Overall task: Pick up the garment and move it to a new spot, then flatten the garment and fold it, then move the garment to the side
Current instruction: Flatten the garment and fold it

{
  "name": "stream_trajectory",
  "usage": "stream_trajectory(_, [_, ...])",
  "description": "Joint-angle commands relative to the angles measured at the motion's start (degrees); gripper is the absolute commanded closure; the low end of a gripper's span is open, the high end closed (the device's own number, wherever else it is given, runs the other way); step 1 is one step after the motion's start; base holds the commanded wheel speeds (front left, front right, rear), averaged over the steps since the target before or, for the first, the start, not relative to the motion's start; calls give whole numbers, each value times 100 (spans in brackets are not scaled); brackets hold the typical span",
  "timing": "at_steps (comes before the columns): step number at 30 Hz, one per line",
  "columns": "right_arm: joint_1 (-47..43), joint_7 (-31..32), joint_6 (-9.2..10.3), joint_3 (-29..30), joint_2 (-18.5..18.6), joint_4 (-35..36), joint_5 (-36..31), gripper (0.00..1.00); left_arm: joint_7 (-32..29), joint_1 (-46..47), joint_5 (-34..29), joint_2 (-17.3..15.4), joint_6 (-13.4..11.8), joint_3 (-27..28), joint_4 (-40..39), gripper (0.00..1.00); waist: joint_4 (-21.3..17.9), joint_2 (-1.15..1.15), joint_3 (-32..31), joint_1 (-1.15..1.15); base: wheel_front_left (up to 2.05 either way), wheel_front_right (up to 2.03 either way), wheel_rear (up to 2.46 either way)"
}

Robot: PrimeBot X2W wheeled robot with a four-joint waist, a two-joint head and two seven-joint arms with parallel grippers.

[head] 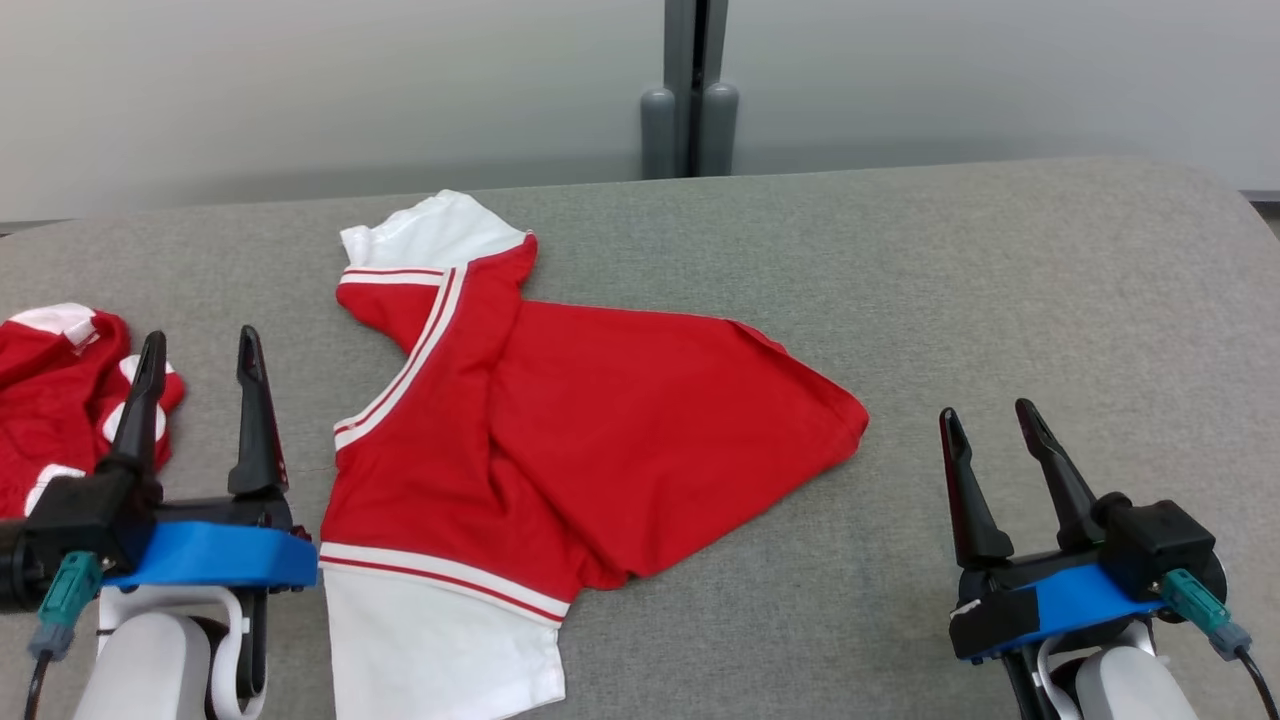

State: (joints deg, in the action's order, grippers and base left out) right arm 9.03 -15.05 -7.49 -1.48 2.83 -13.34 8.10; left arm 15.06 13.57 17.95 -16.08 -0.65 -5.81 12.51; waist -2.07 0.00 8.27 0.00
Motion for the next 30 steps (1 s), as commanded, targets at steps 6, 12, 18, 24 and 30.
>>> stream_trajectory(6, [-123,-19,-1,81,13,-87,-86,0,15,-651,-438,395,137,537,-355,0,282,0,-68,0,0,0,0])
stream_trajectory(12, [-193,-19,-1,88,14,-218,-129,0,15,-1120,-738,704,273,840,-320,0,426,0,-180,0,0,0,0])
stream_trajectory(18, [-234,-19,-1,112,13,-372,-172,0,16,-1262,-956,856,417,1039,-239,0,492,0,-210,0,0,0,0])
stream_trajectory(24, [-194,-19,-1,141,13,-587,-218,0,15,-1150,-1110,967,532,1133,-199,0,552,0,-219,0,0,0,0])
stream_trajectory(30, [352,-20,-1,66,12,-1016,-484,0,15,-1072,-1196,1045,612,1153,-219,0,601,0,-175,0,0,0,0])
